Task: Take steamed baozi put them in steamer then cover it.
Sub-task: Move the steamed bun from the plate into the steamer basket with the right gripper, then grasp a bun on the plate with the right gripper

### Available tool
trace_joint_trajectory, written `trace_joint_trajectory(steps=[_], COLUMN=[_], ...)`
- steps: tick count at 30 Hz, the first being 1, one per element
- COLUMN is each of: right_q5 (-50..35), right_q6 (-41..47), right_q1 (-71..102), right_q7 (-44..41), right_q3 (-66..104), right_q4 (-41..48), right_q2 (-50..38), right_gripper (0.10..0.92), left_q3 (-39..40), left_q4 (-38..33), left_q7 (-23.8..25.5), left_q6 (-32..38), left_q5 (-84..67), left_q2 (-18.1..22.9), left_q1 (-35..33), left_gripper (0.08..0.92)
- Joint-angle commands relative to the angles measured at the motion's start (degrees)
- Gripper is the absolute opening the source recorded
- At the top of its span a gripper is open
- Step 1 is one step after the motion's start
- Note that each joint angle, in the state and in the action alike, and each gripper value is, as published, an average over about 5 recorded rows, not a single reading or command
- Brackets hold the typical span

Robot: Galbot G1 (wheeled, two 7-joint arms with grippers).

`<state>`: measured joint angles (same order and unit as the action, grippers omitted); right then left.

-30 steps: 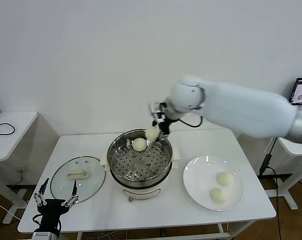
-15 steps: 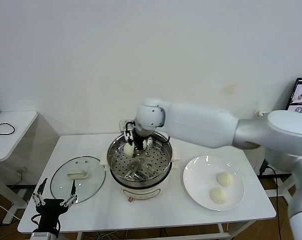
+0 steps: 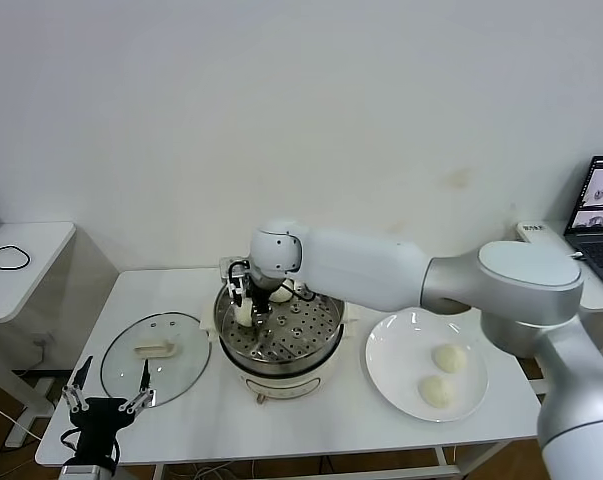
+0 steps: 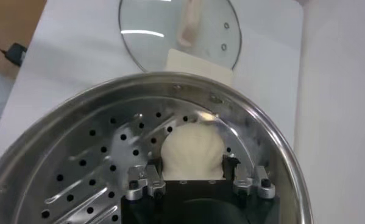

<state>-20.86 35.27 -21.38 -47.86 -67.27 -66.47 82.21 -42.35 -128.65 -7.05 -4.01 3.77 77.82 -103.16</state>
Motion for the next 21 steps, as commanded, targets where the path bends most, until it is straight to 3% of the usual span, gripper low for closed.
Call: trace_joint_trajectory(steps=[1,6,21], right_q5=[0.1,-0.5,3.3], right_q6=[-1.2,-3.5,-12.6], right_q1=[-0.5,-6.0,-19.6], right_q7=[-1.6,-5.7,-19.2], right_q3=[0.3,0.1,-4.7], right_q4=[-0.8,-5.7,-28.7], right_q2=[-0.8,-6.0,-36.8], right_gripper=[0.719,0.814,0.823], left_q3=[0.1,0.4,1.8], left_q4=[0.0,-0.2,-0.7], left_q7=[0.0,0.1,0.2], left_q6=[0.0,-0.1,-0.3], left_q5=[0.1,0.3,0.8], left_q2=[0.0,0.1,0.1], left_q1=[0.0,0.2,0.3], left_gripper=[0.823,0.823,0.823])
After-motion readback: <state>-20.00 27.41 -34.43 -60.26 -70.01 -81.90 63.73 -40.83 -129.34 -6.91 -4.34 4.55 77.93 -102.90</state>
